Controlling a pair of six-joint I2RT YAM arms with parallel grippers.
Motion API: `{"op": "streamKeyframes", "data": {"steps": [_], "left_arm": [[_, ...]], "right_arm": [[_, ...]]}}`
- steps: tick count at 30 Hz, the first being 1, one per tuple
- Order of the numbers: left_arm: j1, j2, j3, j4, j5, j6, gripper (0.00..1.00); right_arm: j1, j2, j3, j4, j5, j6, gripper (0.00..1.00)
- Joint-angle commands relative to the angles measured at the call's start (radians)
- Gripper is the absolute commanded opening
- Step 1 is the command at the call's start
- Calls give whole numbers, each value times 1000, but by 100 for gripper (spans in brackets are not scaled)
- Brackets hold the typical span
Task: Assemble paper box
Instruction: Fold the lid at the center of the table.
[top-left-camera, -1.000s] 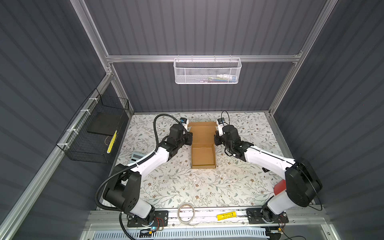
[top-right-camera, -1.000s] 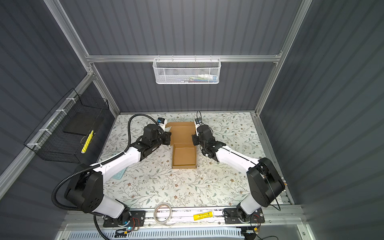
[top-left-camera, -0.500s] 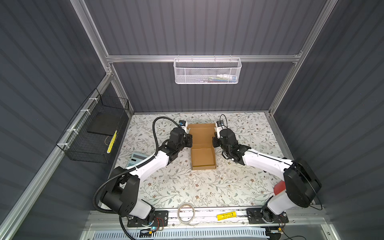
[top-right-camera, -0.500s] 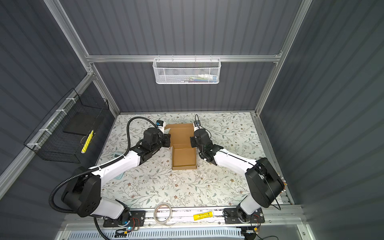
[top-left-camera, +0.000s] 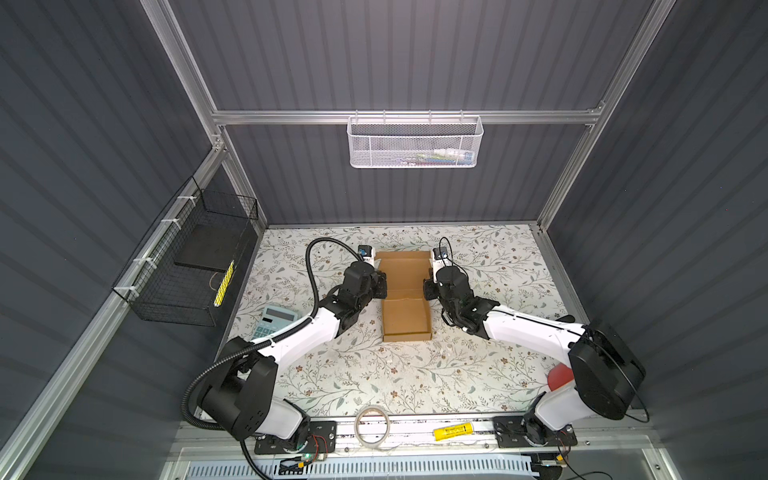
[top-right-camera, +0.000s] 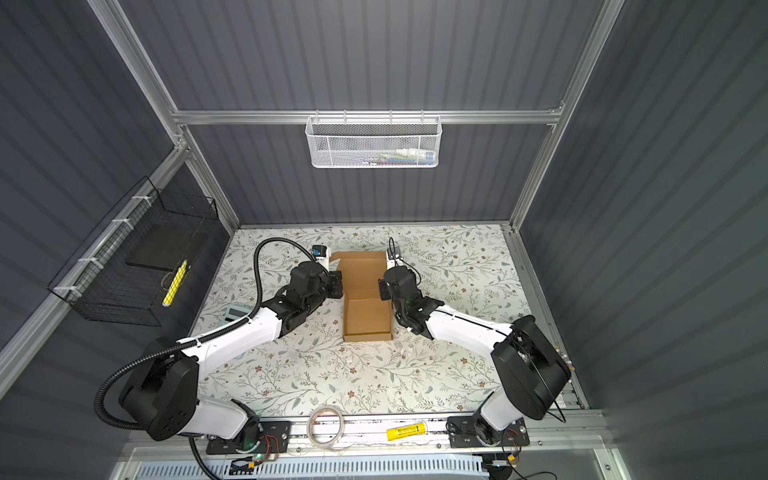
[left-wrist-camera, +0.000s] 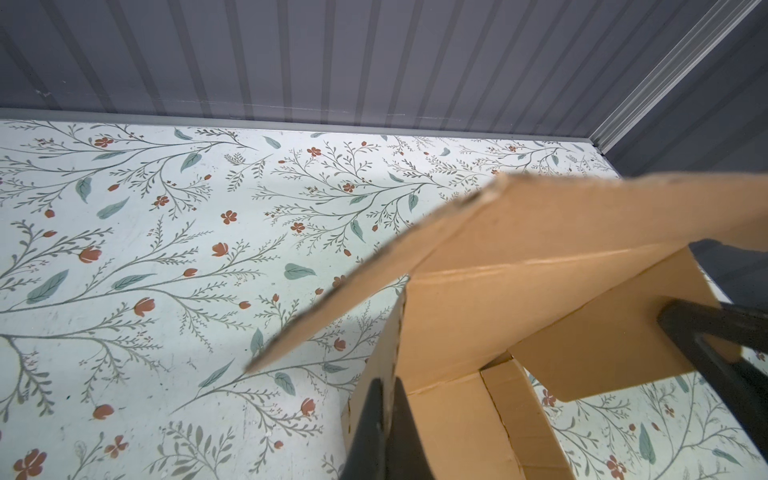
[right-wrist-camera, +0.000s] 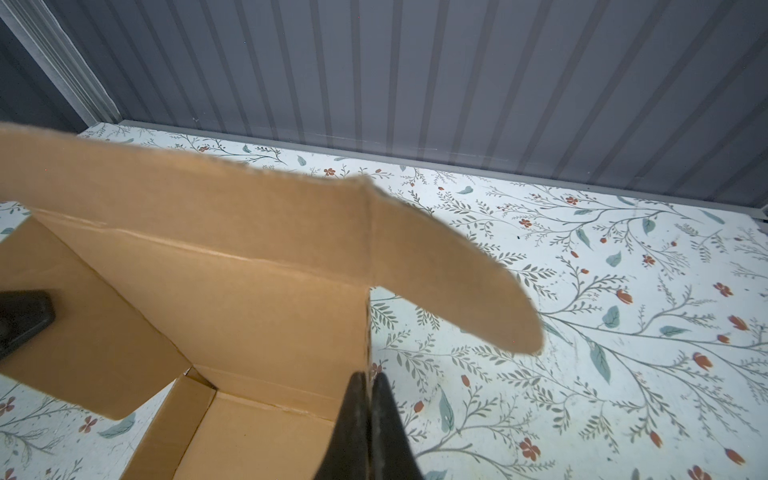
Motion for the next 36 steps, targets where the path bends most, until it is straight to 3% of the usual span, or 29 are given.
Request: {"op": "streamKeyframes", "data": {"steps": [1, 36], "left_arm": [[-10, -32, -17, 28, -31, -27, 0], [-89, -120, -93, 45, -143, -31, 0]], "right_arm": [[12, -12, -28, -17, 33, 22, 6], [67, -58, -136, 82, 95, 57, 6]]}}
